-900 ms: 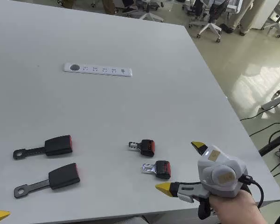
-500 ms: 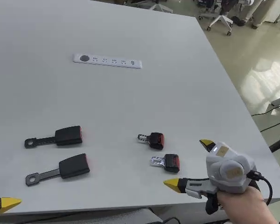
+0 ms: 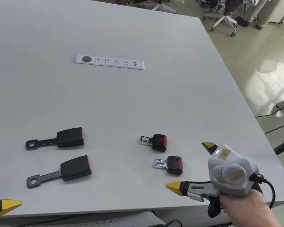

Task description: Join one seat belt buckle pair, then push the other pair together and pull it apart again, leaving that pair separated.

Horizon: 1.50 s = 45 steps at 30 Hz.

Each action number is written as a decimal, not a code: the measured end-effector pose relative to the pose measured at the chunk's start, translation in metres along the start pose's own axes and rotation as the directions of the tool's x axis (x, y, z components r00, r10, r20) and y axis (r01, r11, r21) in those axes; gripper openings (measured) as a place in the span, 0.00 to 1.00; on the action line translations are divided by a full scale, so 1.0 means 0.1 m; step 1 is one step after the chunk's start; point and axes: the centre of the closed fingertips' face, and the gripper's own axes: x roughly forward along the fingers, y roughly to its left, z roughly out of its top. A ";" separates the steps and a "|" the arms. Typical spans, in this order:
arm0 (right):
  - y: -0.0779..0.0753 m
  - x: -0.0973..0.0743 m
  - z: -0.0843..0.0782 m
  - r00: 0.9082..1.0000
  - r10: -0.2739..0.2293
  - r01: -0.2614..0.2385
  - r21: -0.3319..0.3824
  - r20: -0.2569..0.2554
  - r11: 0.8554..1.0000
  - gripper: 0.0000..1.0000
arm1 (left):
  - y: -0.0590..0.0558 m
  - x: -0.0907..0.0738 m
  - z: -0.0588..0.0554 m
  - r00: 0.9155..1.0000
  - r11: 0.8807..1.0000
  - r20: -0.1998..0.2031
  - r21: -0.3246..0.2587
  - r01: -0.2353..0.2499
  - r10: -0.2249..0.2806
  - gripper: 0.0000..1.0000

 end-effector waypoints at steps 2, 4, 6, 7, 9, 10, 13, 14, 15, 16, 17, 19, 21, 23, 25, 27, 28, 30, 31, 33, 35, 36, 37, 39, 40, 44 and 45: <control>0.00 0.00 0.00 1.000 -0.001 0.001 0.000 0.000 1.000 1.00 | 0.00 0.00 0.00 1.000 1.000 0.001 -0.001 0.000 0.000 1.00; 0.00 0.00 0.01 1.000 -0.002 0.002 0.000 0.000 1.000 1.00 | 0.00 0.00 0.00 1.000 1.000 0.001 0.001 -0.001 0.001 1.00; 0.01 0.00 0.00 1.000 -0.001 0.001 0.000 -0.001 1.000 1.00 | 0.00 0.00 0.01 1.000 1.000 0.002 -0.001 -0.002 0.002 1.00; 0.01 0.00 0.00 1.000 -0.002 0.002 0.000 0.000 1.000 1.00 | 0.00 0.00 0.01 1.000 1.000 0.002 -0.002 -0.002 0.002 1.00; 0.01 -0.01 0.00 1.000 -0.003 0.003 0.000 0.000 1.000 1.00 | 0.00 0.00 0.00 1.000 1.000 0.002 -0.001 -0.002 0.002 1.00; 0.01 -0.01 0.00 1.000 -0.003 0.003 0.001 0.000 1.000 1.00 | 0.00 0.00 0.00 1.000 1.000 0.001 0.000 -0.003 0.003 1.00; 0.01 -0.01 -0.01 1.000 -0.003 0.003 0.003 -0.001 1.000 1.00 | 0.00 0.00 0.00 1.000 1.000 0.000 0.000 -0.003 0.003 0.99; 0.01 0.00 -0.01 1.000 -0.003 0.003 0.004 -0.001 1.000 1.00 | 0.00 0.00 0.00 1.000 1.000 -0.001 0.000 -0.003 0.003 0.99; 0.01 0.00 -0.01 1.000 -0.004 0.004 0.004 0.000 1.000 1.00 | 0.00 0.00 0.00 1.000 1.000 -0.002 0.001 -0.004 0.004 0.99; 0.01 0.00 -0.01 1.000 -0.004 0.004 0.004 0.000 1.000 1.00 | 0.00 0.00 -0.01 1.000 1.000 -0.003 0.001 -0.004 0.004 0.99; 0.01 0.00 -0.01 1.000 -0.004 0.004 0.004 0.000 1.000 1.00 | 0.00 0.00 -0.01 1.000 1.000 -0.003 0.002 -0.004 0.004 0.99; 0.01 -0.01 -0.01 1.000 -0.004 0.004 0.005 0.002 1.000 1.00 | 0.00 0.00 -0.01 1.000 1.000 -0.006 0.004 -0.003 0.004 0.99; 0.02 -0.01 -0.01 1.000 -0.002 0.002 0.006 0.003 1.000 0.99 | -0.01 0.00 -0.01 1.000 1.000 -0.008 0.011 -0.002 0.002 0.99; 0.01 -0.01 0.00 1.000 -0.004 0.004 0.006 0.004 1.000 0.99 | -0.02 0.01 -0.01 1.000 1.000 -0.013 0.016 0.001 -0.001 0.99; 0.02 -0.01 0.00 1.000 -0.002 0.002 0.009 0.005 1.000 0.99 | -0.03 0.01 -0.01 1.000 1.000 -0.015 0.019 0.002 -0.002 0.99; 0.02 -0.01 0.00 1.000 -0.002 0.002 0.008 0.006 1.000 0.99 | -0.03 0.01 -0.01 1.000 1.000 -0.015 0.020 0.003 -0.002 0.99; 0.02 -0.01 0.00 1.000 -0.002 0.001 0.008 0.006 1.000 0.98 | -0.03 0.01 -0.01 1.000 1.000 -0.016 0.020 0.003 -0.002 0.99; 0.02 -0.01 -0.01 1.000 0.000 0.000 0.008 0.005 1.000 0.98 | -0.03 0.01 -0.02 1.000 1.000 -0.018 0.019 0.003 -0.003 0.99; 0.02 -0.01 -0.01 1.000 0.000 0.000 0.008 0.005 1.000 0.98 | -0.03 0.01 -0.02 1.000 1.000 -0.018 0.019 0.003 -0.003 0.99; 0.02 -0.01 -0.02 1.000 0.001 -0.001 0.009 0.003 1.000 0.98 | -0.03 0.01 -0.02 1.000 1.000 -0.018 0.019 0.005 -0.005 0.99; 0.01 -0.01 -0.01 1.000 0.000 0.000 0.010 0.003 1.000 0.98 | -0.04 0.01 -0.02 1.000 1.000 -0.019 0.019 0.006 -0.006 0.99; 0.01 0.00 -0.01 1.000 0.000 0.000 0.010 0.003 1.000 0.98 | -0.04 0.01 -0.02 1.000 1.000 -0.019 0.019 0.006 -0.006 0.99; 0.01 0.00 -0.01 1.000 0.000 0.000 0.010 0.003 1.000 0.98 | -0.04 0.01 -0.02 1.000 1.000 -0.018 0.018 0.006 -0.006 0.99; 0.01 0.00 -0.01 1.000 0.001 -0.001 0.010 0.003 1.000 0.98 | -0.04 0.01 -0.02 1.000 1.000 -0.019 0.016 0.007 -0.006 0.99; 0.02 0.00 -0.01 1.000 0.002 -0.002 0.008 0.003 1.000 0.98 | -0.04 0.01 -0.02 1.000 1.000 -0.020 0.017 0.007 -0.006 0.99; 0.03 0.01 -0.01 1.000 0.005 -0.005 0.009 0.000 1.000 0.97 | -0.03 0.01 -0.02 1.000 1.000 -0.019 0.016 0.007 -0.006 0.99; 0.03 0.01 0.00 1.000 0.005 -0.005 0.009 0.000 1.000 0.97 | -0.03 0.01 -0.02 1.000 1.000 -0.019 0.014 0.006 -0.006 0.99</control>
